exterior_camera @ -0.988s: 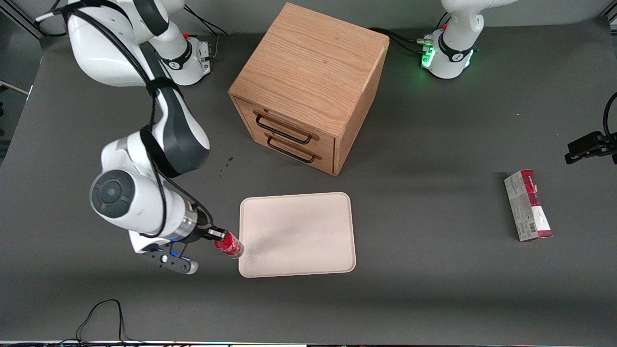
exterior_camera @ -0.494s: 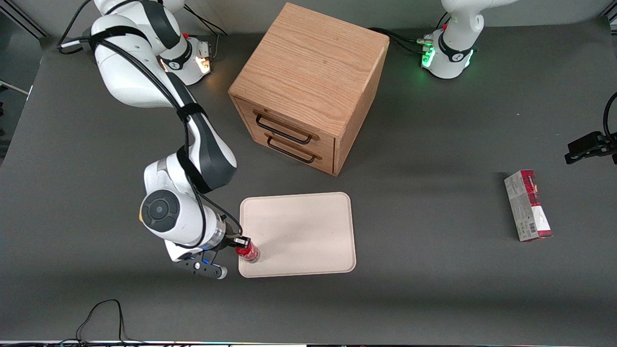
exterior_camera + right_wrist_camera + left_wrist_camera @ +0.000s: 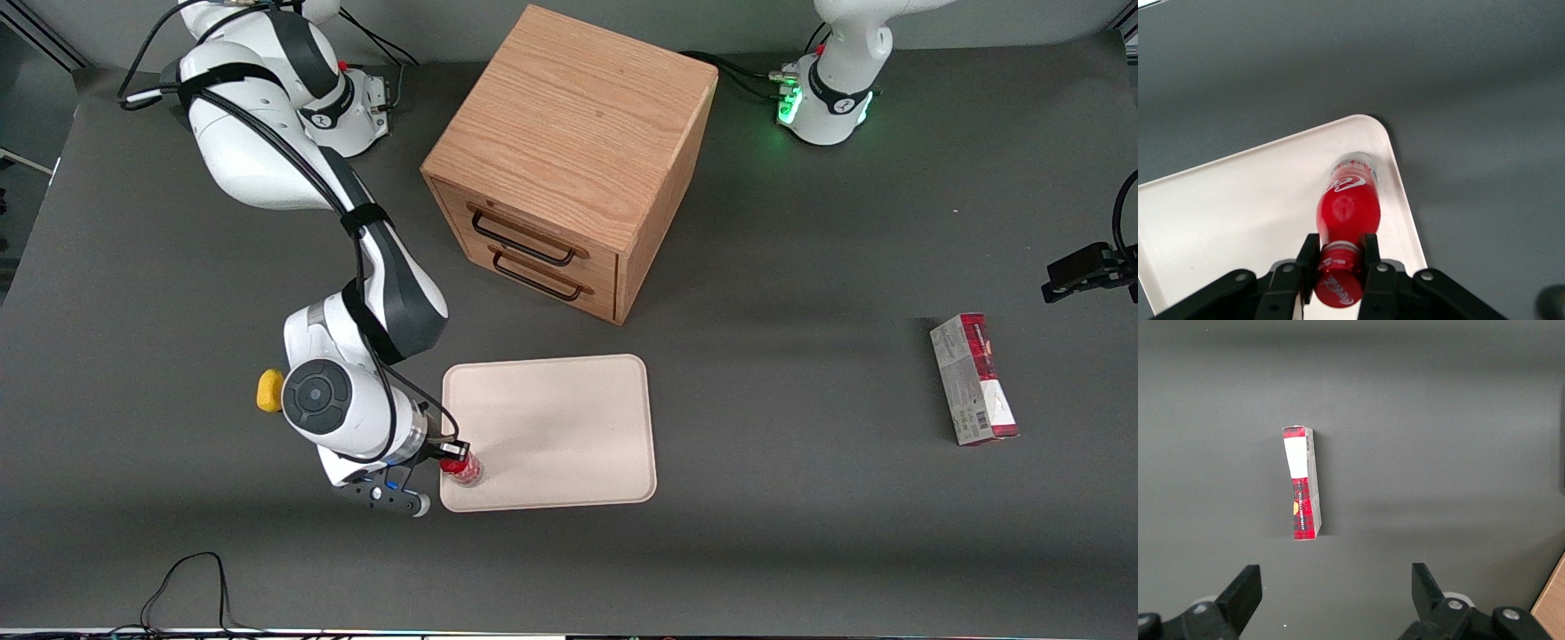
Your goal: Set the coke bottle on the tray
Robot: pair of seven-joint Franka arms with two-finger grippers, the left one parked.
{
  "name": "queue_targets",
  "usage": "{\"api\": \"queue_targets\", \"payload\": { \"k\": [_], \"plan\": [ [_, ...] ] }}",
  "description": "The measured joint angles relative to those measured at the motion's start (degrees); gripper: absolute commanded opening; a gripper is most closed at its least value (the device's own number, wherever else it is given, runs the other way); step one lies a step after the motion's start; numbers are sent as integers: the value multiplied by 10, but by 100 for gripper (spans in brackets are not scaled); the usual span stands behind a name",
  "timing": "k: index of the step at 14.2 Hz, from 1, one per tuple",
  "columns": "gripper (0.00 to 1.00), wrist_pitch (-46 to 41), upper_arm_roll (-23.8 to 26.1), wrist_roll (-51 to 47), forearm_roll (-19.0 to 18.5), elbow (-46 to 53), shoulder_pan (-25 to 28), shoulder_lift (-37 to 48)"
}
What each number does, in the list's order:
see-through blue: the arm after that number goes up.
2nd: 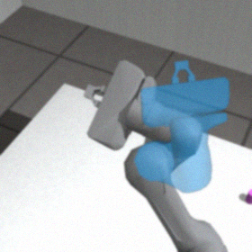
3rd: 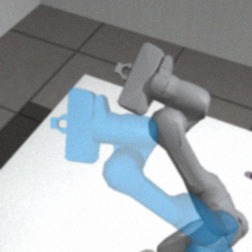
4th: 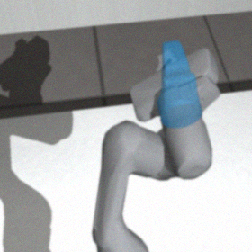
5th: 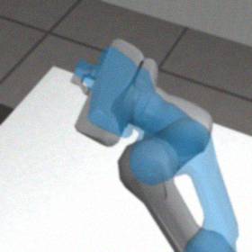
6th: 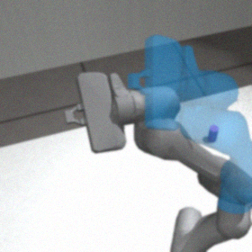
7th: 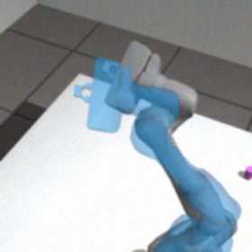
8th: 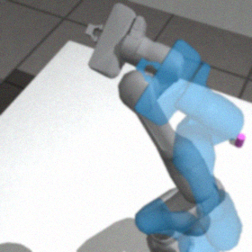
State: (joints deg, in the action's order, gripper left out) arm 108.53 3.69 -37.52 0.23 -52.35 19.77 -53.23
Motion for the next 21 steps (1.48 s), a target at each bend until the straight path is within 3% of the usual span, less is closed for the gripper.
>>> {"api": "queue_targets", "payload": {
  "k": [14,21],
  "plan": [
    [100,2,0,0,-29,4,9,-1],
    [100,-184,2,73,-43,1,10,86]
  ]
}}
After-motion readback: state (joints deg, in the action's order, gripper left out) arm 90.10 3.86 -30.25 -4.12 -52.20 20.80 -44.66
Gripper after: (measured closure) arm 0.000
